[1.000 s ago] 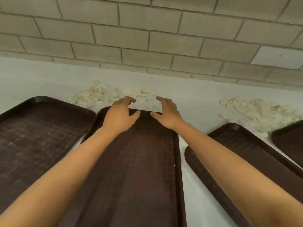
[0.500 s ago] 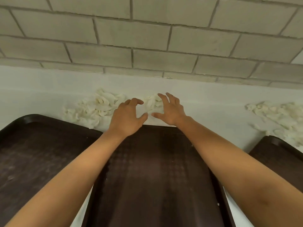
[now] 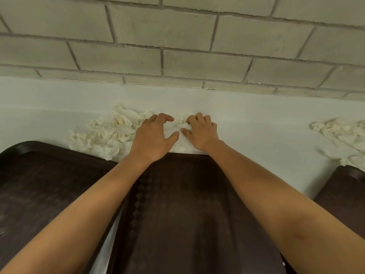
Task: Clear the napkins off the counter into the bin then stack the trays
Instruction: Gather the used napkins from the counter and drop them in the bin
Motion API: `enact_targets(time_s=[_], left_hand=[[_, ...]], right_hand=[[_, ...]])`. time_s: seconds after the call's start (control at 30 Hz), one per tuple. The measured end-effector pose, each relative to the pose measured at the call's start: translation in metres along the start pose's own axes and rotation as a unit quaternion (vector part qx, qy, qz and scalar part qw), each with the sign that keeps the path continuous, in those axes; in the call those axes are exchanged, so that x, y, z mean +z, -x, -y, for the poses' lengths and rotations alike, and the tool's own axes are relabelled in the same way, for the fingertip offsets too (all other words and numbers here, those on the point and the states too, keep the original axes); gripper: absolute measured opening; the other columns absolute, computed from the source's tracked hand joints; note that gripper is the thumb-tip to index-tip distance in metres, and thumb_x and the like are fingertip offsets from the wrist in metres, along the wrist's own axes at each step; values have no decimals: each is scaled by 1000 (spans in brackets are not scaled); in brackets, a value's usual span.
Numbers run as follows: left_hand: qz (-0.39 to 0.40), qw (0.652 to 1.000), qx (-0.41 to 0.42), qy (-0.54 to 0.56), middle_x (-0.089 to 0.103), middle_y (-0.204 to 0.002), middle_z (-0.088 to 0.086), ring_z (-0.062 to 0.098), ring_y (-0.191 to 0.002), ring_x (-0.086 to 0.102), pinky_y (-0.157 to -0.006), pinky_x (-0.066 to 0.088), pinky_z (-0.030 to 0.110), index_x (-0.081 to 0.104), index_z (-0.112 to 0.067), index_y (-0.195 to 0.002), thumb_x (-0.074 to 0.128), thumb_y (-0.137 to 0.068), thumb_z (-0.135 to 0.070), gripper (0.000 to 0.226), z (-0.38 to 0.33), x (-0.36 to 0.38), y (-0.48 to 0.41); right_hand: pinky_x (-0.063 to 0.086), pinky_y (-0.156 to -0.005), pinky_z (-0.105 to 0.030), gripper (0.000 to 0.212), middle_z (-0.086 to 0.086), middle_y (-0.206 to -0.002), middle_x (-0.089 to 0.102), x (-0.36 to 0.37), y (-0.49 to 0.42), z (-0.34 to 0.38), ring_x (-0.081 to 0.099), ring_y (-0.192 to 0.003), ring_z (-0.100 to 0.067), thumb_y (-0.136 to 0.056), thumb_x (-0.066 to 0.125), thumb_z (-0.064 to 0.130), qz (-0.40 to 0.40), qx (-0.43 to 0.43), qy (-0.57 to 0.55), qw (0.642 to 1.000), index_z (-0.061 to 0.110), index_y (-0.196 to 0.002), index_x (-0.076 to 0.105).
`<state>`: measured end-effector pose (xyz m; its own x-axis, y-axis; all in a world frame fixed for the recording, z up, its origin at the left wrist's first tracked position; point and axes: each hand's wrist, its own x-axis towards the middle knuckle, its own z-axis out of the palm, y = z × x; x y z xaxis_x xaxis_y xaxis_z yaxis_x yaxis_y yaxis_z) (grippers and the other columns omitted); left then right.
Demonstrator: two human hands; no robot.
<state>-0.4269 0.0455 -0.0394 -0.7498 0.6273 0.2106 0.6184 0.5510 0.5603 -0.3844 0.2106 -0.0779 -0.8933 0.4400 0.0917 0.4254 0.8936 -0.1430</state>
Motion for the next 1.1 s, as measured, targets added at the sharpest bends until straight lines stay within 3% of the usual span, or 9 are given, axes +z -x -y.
enact_targets(time_s=[0.17,0.37,0.47,0.57,0.77,0.97,1.1], left_hand=[[-8,1000,-3,13,57,-123,2,24,-113,52,-93,45,37,54,-21,-122,61,-84,-36,41,6,2,-2],[-9,1000,-13,25,57,-123,1,23,-114,52,-93,46,41,54,-21,-121,61,-85,-35,40,13,3,-4],[-13,1000,-11,24,57,-122,2,24,-113,53,-93,46,41,55,-20,-121,61,-85,-34,39,16,0,-8],[-18,1000,-12,19,57,-121,2,25,-113,53,-93,46,38,55,-19,-121,61,-85,-33,39,16,-2,-13],[14,1000,5,-9,57,-122,2,24,-117,49,-96,44,40,53,-20,-122,60,-85,-39,42,19,-1,-19],[66,979,3,-194,49,-129,2,27,-120,43,-97,37,44,48,-29,-121,53,-74,-71,63,18,2,-13],[91,979,-5,-181,46,-127,3,25,-120,42,-90,43,41,49,-28,-117,54,-76,-68,58,17,10,-9]], right_hand=[[36,-94,-35,37,-10,-126,44,3,-4,-1,41,-113,-26,-99,36,37,-21,-4,-3,1000,12,-126,44],[46,-86,-29,30,-11,-119,42,0,-3,-2,52,-95,-23,-95,51,28,-31,17,-103,994,2,-110,56],[41,-81,-26,27,-11,-116,46,-4,-4,-3,53,-95,-24,-94,51,22,-4,24,-126,992,1,-111,57],[40,-77,-27,24,-8,-98,44,-10,-2,-8,48,-85,-21,-93,51,19,-3,26,-142,990,1,-107,58],[31,-64,-26,14,-7,-82,45,-20,10,-19,44,-73,-20,-89,56,17,-62,34,-171,983,7,-80,52],[29,-65,-26,18,-7,-80,44,-26,15,-24,42,-77,-20,-87,57,15,-91,47,-194,976,11,-75,44],[26,-62,-23,9,-5,-84,44,-26,18,-24,38,-85,-19,-87,56,16,-91,52,-200,974,11,-81,52]])
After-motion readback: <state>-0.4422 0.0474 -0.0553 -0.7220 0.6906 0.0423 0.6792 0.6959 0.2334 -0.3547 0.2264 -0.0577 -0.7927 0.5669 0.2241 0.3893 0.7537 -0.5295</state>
